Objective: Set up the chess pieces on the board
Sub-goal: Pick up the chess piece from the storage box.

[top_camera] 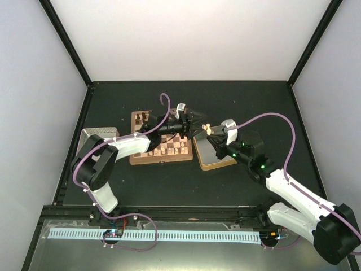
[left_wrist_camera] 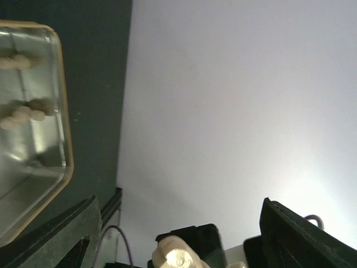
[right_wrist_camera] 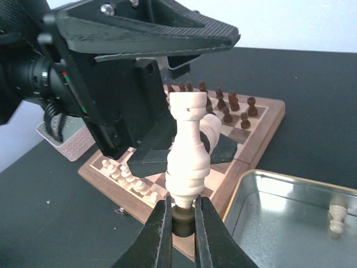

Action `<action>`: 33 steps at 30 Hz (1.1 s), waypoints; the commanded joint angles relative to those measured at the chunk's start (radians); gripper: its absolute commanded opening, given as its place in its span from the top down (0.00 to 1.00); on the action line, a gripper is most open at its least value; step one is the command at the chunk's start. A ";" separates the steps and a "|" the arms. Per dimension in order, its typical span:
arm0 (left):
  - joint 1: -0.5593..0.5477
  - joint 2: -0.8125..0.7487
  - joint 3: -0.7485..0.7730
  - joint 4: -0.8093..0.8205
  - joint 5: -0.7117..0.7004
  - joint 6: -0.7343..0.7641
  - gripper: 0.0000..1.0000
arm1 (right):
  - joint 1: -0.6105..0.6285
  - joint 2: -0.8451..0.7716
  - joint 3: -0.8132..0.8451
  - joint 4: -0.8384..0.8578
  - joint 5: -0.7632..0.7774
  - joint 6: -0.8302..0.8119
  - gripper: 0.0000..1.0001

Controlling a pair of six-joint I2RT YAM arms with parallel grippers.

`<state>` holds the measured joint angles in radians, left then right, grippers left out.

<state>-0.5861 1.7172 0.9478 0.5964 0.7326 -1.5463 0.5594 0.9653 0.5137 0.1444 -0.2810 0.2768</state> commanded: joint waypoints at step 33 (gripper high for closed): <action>-0.053 -0.015 -0.077 0.449 -0.057 -0.541 0.79 | -0.006 -0.066 -0.021 0.114 -0.057 0.084 0.96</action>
<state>-0.6300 1.7168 0.8673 0.9813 0.6979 -2.0716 0.5594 0.8936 0.4984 0.2115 -0.3252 0.3508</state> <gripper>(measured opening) 0.245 0.083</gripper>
